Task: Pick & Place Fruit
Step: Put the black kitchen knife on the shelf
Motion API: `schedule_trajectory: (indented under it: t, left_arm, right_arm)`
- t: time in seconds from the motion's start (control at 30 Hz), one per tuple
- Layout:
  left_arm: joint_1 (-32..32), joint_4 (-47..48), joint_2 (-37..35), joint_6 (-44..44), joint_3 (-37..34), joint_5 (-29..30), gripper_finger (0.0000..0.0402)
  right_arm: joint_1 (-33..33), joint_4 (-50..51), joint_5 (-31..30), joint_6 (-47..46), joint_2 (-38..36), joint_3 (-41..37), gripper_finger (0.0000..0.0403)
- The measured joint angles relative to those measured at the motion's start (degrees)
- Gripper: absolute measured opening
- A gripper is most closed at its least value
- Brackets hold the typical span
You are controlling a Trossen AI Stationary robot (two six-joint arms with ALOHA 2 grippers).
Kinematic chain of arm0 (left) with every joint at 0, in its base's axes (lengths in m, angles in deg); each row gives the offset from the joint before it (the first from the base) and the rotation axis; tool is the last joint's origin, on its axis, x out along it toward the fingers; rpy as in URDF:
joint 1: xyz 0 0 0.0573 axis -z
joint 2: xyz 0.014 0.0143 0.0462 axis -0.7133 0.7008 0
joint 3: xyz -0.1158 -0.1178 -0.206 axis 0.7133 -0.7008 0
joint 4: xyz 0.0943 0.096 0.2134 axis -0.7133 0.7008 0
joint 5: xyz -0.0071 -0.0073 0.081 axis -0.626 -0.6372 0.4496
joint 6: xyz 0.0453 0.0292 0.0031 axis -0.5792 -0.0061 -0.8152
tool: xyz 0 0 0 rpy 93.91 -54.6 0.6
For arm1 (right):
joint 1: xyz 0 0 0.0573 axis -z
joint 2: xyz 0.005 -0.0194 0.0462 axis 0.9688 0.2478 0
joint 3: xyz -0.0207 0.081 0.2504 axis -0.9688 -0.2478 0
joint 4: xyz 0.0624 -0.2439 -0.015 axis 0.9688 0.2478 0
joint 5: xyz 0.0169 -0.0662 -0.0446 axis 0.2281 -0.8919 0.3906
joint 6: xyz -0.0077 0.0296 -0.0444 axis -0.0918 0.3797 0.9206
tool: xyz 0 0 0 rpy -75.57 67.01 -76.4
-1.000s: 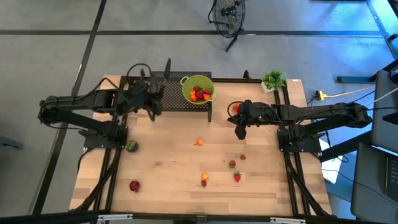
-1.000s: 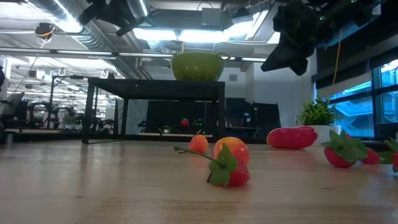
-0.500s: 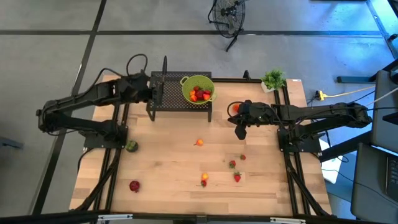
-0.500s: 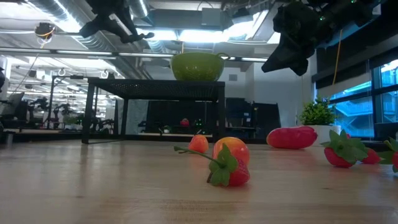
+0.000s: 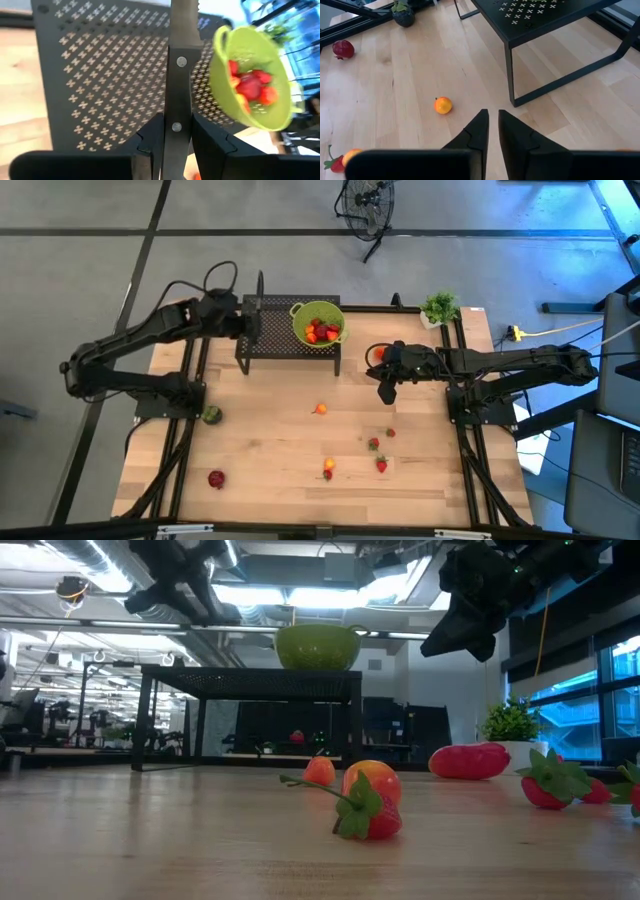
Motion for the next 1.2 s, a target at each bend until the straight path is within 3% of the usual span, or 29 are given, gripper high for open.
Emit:
schedule_trajectory:
  t: [0.4,0.73,1.2]
  left_arm:
    - [-5.17,0.45,7.97,0.22,0.0,-10.44,0.0085]
    - [-7.93,1.34,11.57,-0.02,0.0,-11.27,0.0087]
    - [-8.85,4.09,14.27,0.61,0.0,-11.59,0.0088]
  right_arm:
    - [0.0,-0.02,0.0,-0.16,0.0,0.0,0.0022]
    - [0.0,-0.02,0.0,-1.27,0.0,0.0,0.001]
    - [-0.02,-0.02,0.0,-1.25,0.0,0.0,0.0038]
